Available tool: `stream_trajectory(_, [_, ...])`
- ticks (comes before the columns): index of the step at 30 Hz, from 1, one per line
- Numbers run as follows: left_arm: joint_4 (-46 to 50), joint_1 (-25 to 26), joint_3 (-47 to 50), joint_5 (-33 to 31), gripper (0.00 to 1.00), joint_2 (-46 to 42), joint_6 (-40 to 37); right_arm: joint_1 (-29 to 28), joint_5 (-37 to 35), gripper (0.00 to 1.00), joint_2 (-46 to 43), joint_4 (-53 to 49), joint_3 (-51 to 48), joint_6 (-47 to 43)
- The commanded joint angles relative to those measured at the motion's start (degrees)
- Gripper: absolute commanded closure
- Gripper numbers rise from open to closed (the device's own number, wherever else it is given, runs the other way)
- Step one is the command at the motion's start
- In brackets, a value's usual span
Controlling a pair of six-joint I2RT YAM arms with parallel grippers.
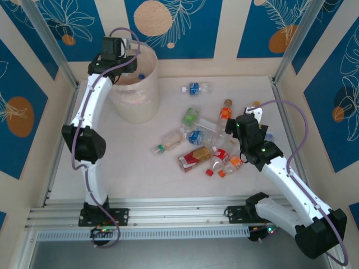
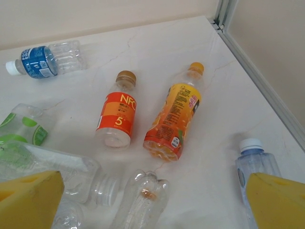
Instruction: Put the plastic bottles in the bin
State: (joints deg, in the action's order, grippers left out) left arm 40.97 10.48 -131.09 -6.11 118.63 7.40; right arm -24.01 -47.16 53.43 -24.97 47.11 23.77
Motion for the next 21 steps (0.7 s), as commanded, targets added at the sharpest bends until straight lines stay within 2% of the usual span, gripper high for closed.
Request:
stream_trajectory(1, [1.4, -0.6, -2.2, 2.5, 0.57, 1.0, -0.9, -0.3, -2.2, 0.01, -0.8, -0.5, 0.4, -0.2])
stream_trajectory(21, [2.5, -0.7, -3.2, 5.1, 0.56, 7.2, -1.1, -0.3, -2.4, 0.01, -3.4, -2.8, 0.6, 0.2])
